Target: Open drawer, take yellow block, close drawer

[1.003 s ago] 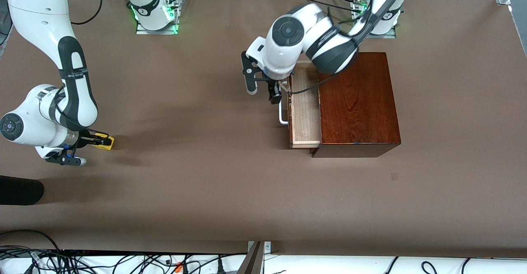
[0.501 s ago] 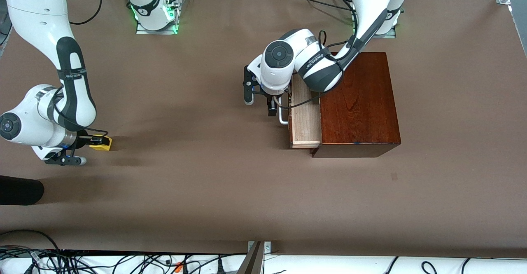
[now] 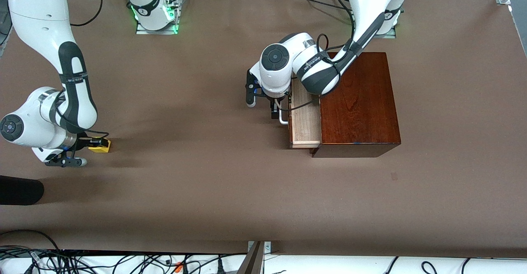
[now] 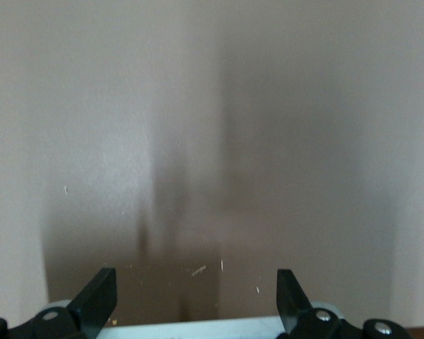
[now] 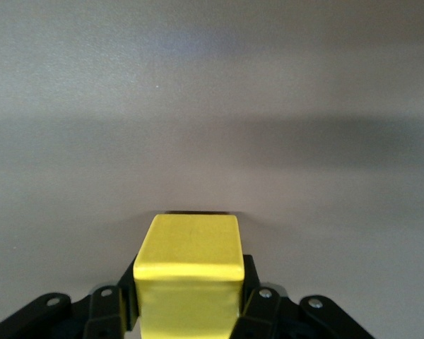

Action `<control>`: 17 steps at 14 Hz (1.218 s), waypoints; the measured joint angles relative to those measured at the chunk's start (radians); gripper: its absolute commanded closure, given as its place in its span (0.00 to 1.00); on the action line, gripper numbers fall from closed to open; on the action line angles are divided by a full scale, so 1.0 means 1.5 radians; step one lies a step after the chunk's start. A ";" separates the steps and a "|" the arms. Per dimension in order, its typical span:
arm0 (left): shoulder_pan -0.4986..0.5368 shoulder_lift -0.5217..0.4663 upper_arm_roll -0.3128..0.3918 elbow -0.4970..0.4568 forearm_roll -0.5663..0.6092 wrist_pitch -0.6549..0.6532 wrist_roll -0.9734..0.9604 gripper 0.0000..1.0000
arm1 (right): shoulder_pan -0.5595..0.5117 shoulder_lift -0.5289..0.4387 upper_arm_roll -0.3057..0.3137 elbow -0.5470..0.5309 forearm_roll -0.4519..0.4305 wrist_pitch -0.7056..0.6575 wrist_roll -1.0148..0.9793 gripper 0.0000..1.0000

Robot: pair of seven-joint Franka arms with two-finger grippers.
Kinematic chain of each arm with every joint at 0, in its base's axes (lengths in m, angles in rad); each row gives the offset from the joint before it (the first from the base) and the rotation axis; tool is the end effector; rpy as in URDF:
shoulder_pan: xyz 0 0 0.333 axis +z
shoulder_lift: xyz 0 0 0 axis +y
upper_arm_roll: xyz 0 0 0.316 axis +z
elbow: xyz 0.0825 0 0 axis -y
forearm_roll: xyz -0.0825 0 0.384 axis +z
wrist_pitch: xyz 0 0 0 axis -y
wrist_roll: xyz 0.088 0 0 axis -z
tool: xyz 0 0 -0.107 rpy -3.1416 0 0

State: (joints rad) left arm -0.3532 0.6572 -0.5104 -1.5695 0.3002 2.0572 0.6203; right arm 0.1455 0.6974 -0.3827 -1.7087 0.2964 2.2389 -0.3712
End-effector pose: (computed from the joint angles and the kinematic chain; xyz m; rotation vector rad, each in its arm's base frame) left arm 0.4948 -0.4771 0.2871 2.2060 -2.1789 -0.1279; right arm 0.6488 -0.1250 0.1996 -3.1301 -0.0077 0.1661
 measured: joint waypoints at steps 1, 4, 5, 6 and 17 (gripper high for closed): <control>0.000 0.000 0.000 0.001 0.000 -0.009 -0.001 0.00 | 0.000 0.002 0.000 0.001 0.000 0.000 0.000 0.99; 0.006 0.000 0.001 0.007 0.002 -0.050 -0.001 0.00 | -0.002 0.003 0.000 0.003 0.000 0.001 0.000 0.95; 0.011 0.000 0.002 0.009 0.002 -0.066 -0.001 0.00 | -0.002 0.003 0.000 0.004 0.000 0.001 0.000 0.94; 0.018 0.000 0.003 0.011 0.002 -0.079 -0.001 0.00 | -0.002 0.003 0.000 0.005 0.000 0.000 0.000 0.74; 0.059 -0.003 -0.004 0.016 0.002 -0.157 0.001 0.00 | 0.004 -0.088 0.000 0.039 -0.007 -0.114 0.021 0.00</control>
State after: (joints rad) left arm -0.2648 0.6526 -0.5158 -1.5456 0.3031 1.8222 0.6222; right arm 0.1517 0.5655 -0.3828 -1.6504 0.2866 2.0682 -0.3392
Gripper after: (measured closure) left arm 0.000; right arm 0.000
